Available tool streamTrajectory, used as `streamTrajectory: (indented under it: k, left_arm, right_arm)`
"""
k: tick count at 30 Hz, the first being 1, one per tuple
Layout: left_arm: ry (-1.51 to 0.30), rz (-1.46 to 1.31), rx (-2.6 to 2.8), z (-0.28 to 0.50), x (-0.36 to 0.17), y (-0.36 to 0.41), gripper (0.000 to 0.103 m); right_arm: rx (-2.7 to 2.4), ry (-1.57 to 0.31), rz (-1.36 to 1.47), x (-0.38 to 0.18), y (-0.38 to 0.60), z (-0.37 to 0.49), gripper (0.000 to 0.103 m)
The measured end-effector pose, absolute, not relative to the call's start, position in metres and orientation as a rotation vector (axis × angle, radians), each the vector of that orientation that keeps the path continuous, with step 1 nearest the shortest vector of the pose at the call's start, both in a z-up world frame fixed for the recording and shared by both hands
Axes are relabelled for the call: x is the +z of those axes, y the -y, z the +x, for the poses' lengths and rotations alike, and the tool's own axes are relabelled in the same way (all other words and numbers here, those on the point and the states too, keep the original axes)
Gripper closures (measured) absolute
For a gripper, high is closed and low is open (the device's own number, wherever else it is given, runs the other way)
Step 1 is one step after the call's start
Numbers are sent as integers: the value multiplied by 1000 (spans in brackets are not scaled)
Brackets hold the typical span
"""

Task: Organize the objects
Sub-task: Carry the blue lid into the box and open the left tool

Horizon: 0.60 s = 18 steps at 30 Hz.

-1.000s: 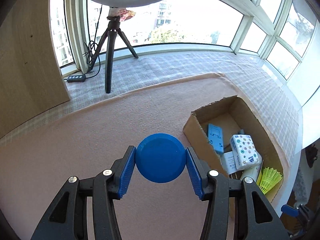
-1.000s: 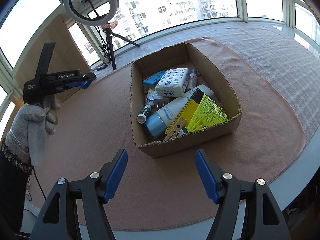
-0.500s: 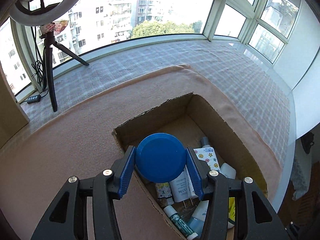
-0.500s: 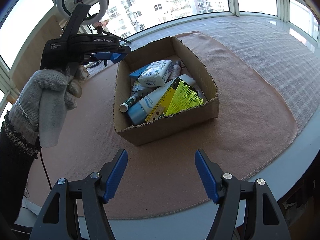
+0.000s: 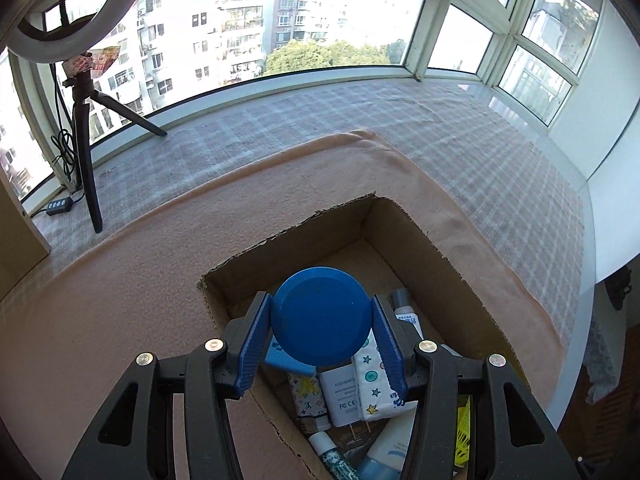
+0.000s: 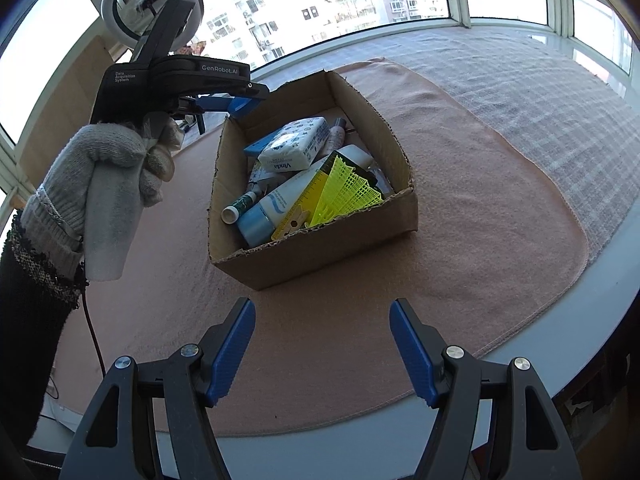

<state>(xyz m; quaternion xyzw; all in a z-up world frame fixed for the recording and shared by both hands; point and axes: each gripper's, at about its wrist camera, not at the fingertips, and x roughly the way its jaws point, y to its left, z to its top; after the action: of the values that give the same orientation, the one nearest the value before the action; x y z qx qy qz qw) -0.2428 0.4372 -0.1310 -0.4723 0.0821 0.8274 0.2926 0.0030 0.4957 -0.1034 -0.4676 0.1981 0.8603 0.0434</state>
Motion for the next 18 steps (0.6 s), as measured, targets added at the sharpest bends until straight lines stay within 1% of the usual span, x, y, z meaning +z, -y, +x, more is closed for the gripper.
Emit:
streamTrajectory:
  k: [1,2,10,18]
  left_arm:
    - [-215,-1263,2200,-243,-131,-437,38]
    - [-210,-1260,2199,-242,-130,-437,31]
    - [-224,-1229,2222,-235,-120,-428,31]
    - [-211,-1209,2246,-223,-108,-398,31]
  right_arm:
    - [2632,-606,-1430,-103,-496,3,37]
    - [2633,-607,-1430,-103,-496,3,37]
    - [2640,-607,-1437,-103,-491,3,37]
    - [2660,-587,-1443,-99,-478,1,37]
